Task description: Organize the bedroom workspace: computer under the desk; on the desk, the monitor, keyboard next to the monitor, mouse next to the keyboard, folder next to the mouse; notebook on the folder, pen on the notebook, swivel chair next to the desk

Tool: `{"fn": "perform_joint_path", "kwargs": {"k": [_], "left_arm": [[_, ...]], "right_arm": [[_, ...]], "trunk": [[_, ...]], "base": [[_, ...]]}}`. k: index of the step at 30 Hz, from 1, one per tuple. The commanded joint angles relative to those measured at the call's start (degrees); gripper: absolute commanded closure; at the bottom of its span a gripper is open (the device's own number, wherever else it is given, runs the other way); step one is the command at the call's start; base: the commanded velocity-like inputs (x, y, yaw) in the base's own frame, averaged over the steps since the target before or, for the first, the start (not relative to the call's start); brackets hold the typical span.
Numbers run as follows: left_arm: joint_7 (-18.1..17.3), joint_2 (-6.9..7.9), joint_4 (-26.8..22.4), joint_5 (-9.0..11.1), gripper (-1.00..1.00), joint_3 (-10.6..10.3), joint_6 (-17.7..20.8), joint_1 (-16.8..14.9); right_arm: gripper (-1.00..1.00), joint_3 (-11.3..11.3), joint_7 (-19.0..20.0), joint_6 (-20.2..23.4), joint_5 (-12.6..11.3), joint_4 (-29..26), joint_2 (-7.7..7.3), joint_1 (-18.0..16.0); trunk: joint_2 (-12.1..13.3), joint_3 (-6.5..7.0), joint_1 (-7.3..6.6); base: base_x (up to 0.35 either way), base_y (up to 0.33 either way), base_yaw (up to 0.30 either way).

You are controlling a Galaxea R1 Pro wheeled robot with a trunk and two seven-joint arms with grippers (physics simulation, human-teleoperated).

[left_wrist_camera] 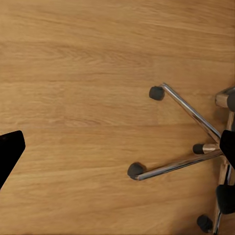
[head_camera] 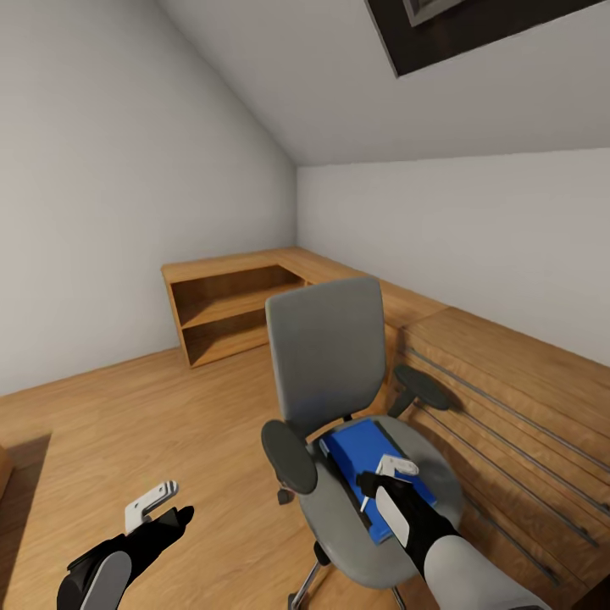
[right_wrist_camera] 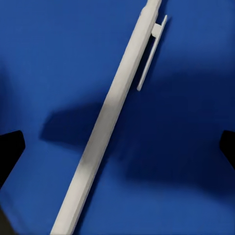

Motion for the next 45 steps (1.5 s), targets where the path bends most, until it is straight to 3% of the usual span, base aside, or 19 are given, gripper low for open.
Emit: {"fn": "perform_joint_path", "kwargs": {"k": [1, 4, 12, 13, 34, 39, 45], "left_arm": [[0.5, 0.01, -0.1, 0.6, -1.00, 0.0, 0.1, 0.0], [0.5, 0.01, -0.1, 0.6, -1.00, 0.0, 0.1, 0.0], [0.5, 0.01, -0.1, 0.6, -1.00, 0.0, 0.2, 0.0], [0.5, 0.01, -0.1, 0.6, -1.00, 0.0, 0.2, 0.0], [0.4, -0.04, -0.1, 0.7, -1.00, 0.0, 0.2, 0.0], [0.4, -0.06, -0.1, 0.7, -1.00, 0.0, 0.2, 0.0], [0.4, 0.00, -0.1, 0.7, -1.00, 0.0, 0.2, 0.0]], "right_arm": [[-1.00, 0.4, -0.5, 0.2, -1.2, -0.1, -0.06, 0.0], [-1.00, 0.4, -0.5, 0.2, -1.2, 0.0, -0.06, 0.0], [-1.00, 0.4, -0.5, 0.2, -1.2, 0.0, -0.06, 0.0], [1.00, 0.5, -0.5, 0.2, -1.2, -0.1, -0.06, 0.0], [1.00, 0.4, -0.6, 0.5, -1.3, -0.1, -0.05, 0.0], [1.00, 0.2, -0.6, 3.0, -1.3, -0.1, 0.01, 0.0], [1.00, -1.3, -0.6, 3.7, -1.3, -0.2, 0.02, 0.0]], "trunk": [[-0.4, -0.26, 0.23], [-1.6, -0.79, 0.89], [-1.6, -0.79, 0.89], [-1.6, -0.79, 0.89], [-1.6, -0.79, 0.89], [-1.6, -0.79, 0.89], [-1.6, -0.79, 0.89]], "base": [[0.000, 0.000, 0.000], [0.000, 0.000, 0.000], [0.000, 0.000, 0.000], [0.000, 0.000, 0.000], [0.000, 0.000, 0.000], [0.000, 0.000, 0.000], [0.000, 0.000, 0.000]]}}
